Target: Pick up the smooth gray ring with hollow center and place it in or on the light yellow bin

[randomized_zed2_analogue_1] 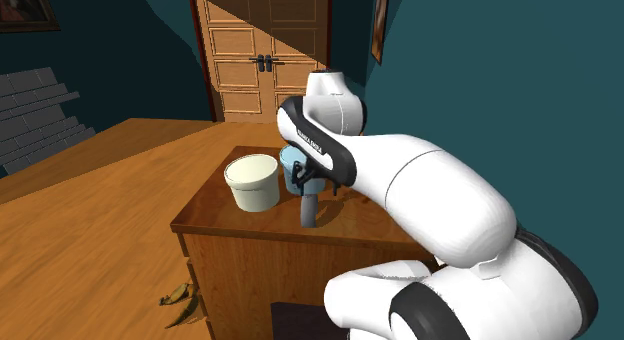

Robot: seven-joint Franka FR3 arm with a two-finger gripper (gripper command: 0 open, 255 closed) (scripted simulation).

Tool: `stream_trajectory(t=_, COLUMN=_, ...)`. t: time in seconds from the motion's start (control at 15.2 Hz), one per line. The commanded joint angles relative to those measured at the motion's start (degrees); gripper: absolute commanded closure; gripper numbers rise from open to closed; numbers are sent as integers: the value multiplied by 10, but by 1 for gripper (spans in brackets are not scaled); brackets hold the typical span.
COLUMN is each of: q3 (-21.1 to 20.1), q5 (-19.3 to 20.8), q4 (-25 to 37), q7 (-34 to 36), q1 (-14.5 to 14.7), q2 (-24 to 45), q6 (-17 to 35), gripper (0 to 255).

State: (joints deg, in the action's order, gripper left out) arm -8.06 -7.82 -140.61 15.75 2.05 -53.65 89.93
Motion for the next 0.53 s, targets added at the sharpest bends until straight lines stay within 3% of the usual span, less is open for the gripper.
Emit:
stream_trajectory(t=0.0, q3=-28, q5=-31, q4=-7, q7=44, q1=6, q2=-23, q6=3, gripper=0)
stream_trajectory(t=0.46, q3=-37, q5=-40, q4=-58, q7=44, q1=10, q2=-34, q6=45, gripper=0)
